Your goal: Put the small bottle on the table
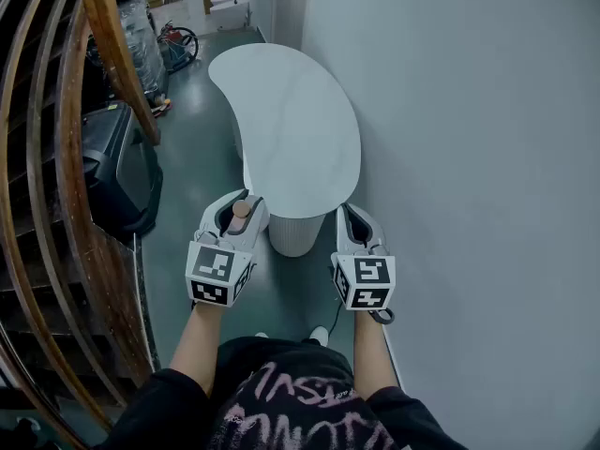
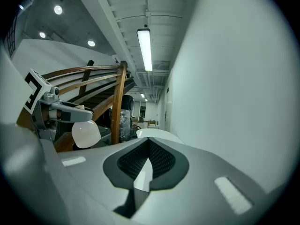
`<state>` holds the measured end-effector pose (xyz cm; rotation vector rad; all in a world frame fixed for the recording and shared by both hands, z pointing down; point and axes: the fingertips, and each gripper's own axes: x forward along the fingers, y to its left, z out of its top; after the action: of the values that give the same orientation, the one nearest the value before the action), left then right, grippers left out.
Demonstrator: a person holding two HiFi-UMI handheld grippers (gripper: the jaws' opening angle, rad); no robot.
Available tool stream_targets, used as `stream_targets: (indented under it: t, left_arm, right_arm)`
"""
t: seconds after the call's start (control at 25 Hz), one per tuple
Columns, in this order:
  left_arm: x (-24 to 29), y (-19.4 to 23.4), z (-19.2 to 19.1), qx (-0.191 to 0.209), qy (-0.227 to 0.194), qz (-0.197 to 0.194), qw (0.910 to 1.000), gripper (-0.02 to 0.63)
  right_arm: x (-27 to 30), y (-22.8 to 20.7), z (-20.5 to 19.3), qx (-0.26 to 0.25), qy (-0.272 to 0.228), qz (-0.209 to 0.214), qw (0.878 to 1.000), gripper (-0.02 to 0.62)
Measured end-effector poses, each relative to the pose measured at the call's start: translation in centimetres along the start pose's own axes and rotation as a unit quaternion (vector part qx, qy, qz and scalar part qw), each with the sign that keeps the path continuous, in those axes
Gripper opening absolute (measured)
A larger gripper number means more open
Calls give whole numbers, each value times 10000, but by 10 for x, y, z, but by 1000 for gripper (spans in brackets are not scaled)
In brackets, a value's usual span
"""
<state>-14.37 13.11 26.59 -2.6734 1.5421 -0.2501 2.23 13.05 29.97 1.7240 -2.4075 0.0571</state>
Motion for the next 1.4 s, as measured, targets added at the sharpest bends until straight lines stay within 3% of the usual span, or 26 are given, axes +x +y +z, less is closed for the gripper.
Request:
stream_targets:
  t: [1.4]
  left_arm:
    - [-12, 11, -10, -11, 29, -192, 9998, 115]
  right_arm:
    - [-7, 21, -10, -7, 127, -128, 9998, 12]
